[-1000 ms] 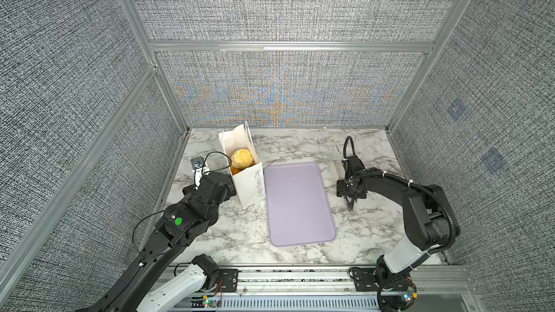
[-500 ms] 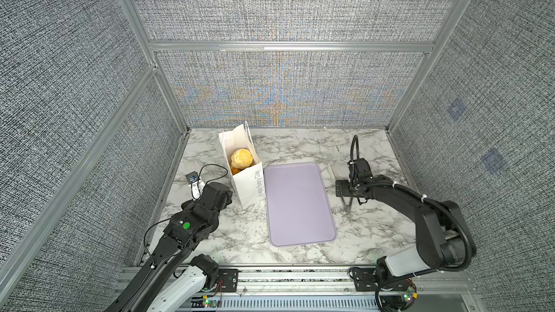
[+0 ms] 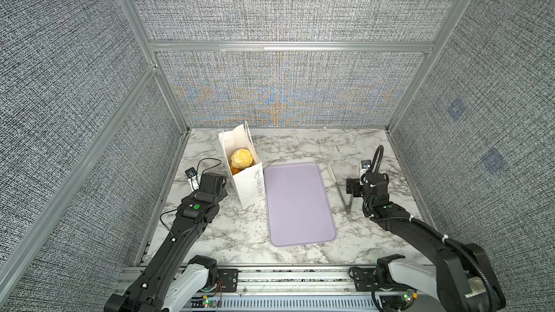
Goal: Place the fake bread into the paper bag
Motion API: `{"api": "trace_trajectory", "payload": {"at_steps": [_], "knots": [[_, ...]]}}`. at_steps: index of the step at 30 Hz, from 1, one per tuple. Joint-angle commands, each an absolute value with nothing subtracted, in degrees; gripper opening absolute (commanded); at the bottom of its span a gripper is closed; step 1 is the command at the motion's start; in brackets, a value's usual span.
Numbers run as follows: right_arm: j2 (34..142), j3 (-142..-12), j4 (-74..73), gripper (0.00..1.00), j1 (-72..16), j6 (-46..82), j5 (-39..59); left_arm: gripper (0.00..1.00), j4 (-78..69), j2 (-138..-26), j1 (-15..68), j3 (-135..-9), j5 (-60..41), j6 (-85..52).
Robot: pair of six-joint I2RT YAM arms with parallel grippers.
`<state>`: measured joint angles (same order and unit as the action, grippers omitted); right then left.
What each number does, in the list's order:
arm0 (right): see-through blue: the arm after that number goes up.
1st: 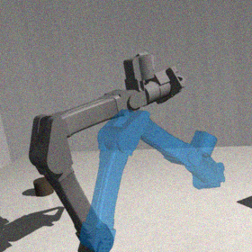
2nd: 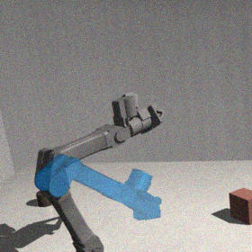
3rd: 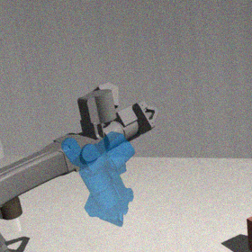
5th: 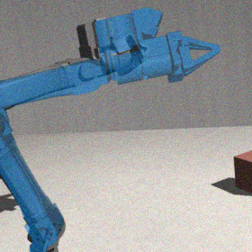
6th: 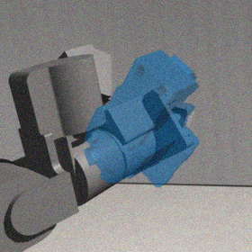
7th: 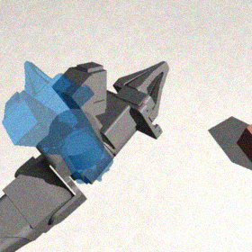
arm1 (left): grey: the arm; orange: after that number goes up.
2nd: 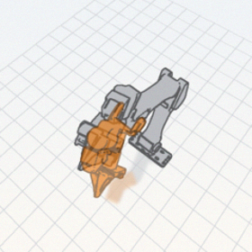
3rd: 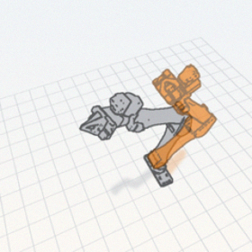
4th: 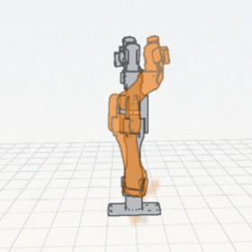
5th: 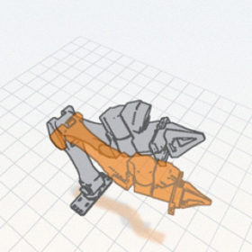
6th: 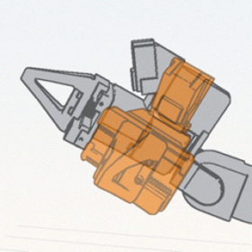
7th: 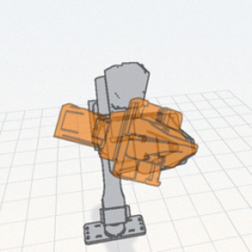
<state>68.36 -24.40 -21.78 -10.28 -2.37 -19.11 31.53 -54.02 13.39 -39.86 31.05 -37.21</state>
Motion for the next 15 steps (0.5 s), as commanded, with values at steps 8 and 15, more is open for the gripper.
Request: {"api": "trace_trajectory", "payload": {"at_steps": [8,15], "knots": [[80.3,-19.6,-50.7,0.99,-3.9,-1.1,-16.3,1.00,0.6,-58.2,7.2,-28.6,34.2,-25.1],[89.0,-13.9,-68.6,0.99,-2.9,-0.5,-15.4,0.99,-26.8,-63.7,6.7,-20.5,36.5,-10.4]]}}
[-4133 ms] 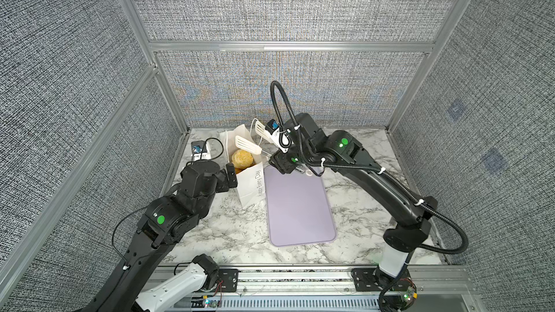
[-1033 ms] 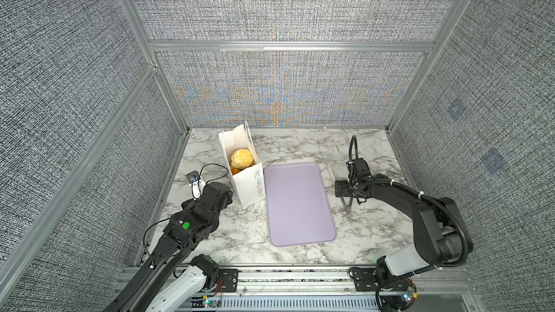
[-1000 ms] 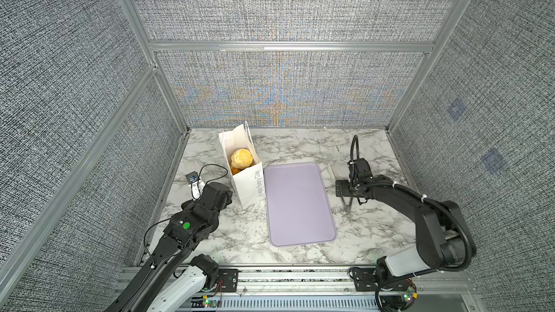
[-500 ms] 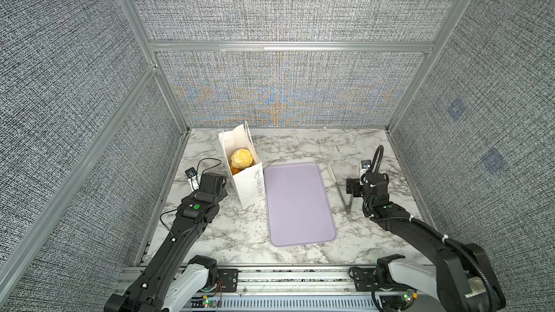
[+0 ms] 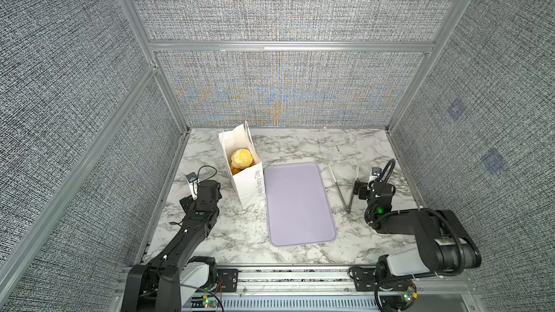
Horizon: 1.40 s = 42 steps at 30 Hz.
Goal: Place the fake bread into the paper bag
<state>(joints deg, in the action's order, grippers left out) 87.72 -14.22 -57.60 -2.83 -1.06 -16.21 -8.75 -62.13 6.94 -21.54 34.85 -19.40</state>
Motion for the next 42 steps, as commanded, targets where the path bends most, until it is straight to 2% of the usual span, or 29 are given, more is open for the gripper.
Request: {"api": "trace_trajectory", "payload": {"at_steps": [1,2,5,7,11,13,15,18,19,23,26,29,42], "knots": [[87.5,-15.1,-63.6,0.99,-2.6,-0.1,-15.0,0.99,-30.9,-64.8,6.7,-19.5,35.9,-7.9],[86.7,-16.5,-59.2,0.99,-2.6,0.1,-14.7,0.99,-35.4,-65.9,6.7,-18.2,35.0,-5.9],[89.0,-16.6,-63.1,0.99,-1.9,0.2,-13.5,0.99,-48.7,-71.2,6.3,-14.3,32.1,-5.0],[88.1,-17.0,-60.8,0.99,-1.9,0.3,-13.6,0.99,-59.0,-76.0,6.1,-12.1,30.0,-4.4],[88.5,-16.7,-62.0,0.99,-1.9,0.4,-13.8,1.00,-63.4,-82.4,5.6,-14.4,24.3,-2.3],[88.7,-16.7,-62.3,0.99,-1.9,0.4,-14.0,0.99,-72.4,-85.1,5.5,-11.8,20.2,0.7],[88.7,-16.7,-62.5,0.99,-1.9,0.4,-14.0,0.99,-72.9,-83.3,5.1,-9.5,17.5,-0.7],[88.7,-16.7,-62.4,0.99,-1.9,0.4,-14.0,0.99,-88.7,-89.1,3.6,-4.8,15.1,0.1],[88.7,-16.7,-62.3,0.99,-1.9,0.4,-14.0,0.99,-89.1,-89.6,3.5,-4.8,14.8,0.4],[88.8,-17.0,-62.0,0.99,-1.9,0.5,-14.1,0.98,-75.3,-86.9,3.5,-10.1,15.1,-0.7],[88.8,-17.1,-61.6,0.99,-1.8,0.7,-14.2,0.99,-81.6,-88.9,3.7,-8.4,14.2,1.0],[88.7,-17.1,-61.7,0.99,-1.7,0.7,-14.2,0.99,-78.2,-87.7,3.7,-9.0,14.2,0.3],[88.8,-17.1,-61.5,0.99,-1.7,0.7,-14.1,0.99,-80.5,-88.4,3.7,-8.5,14.1,0.8]]}}
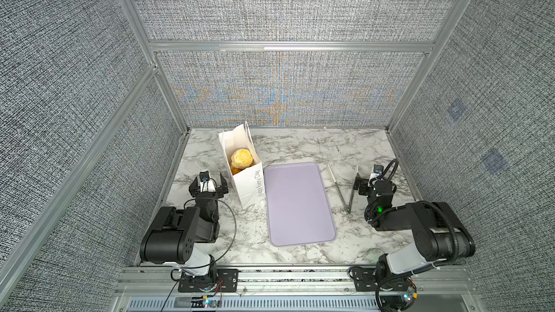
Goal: Place the fake bread into the paper bag
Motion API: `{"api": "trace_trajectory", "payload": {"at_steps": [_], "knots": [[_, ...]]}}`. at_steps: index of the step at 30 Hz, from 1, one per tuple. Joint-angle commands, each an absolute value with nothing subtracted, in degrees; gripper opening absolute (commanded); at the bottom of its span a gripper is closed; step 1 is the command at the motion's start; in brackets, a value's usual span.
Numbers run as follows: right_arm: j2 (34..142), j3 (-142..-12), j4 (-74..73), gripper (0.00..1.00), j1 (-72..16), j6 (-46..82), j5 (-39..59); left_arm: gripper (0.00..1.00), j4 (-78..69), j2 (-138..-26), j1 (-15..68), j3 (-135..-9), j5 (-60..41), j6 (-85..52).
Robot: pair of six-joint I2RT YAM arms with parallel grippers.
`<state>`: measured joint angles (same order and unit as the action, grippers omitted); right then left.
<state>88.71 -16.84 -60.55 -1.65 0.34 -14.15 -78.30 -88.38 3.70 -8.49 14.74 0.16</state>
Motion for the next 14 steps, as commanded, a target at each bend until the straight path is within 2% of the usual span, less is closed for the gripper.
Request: {"api": "trace_trajectory", "payload": {"at_steps": [1,14], "knots": [[88.7,-17.2,-61.5,0.99,-1.7,0.7,-14.1,0.99,-80.4,-88.4,3.7,-8.6,14.1,0.8],[88.7,-17.2,-61.5,0.99,-1.7,0.7,-14.1,0.99,-79.9,-88.6,3.6,-8.9,13.8,0.6]]}}
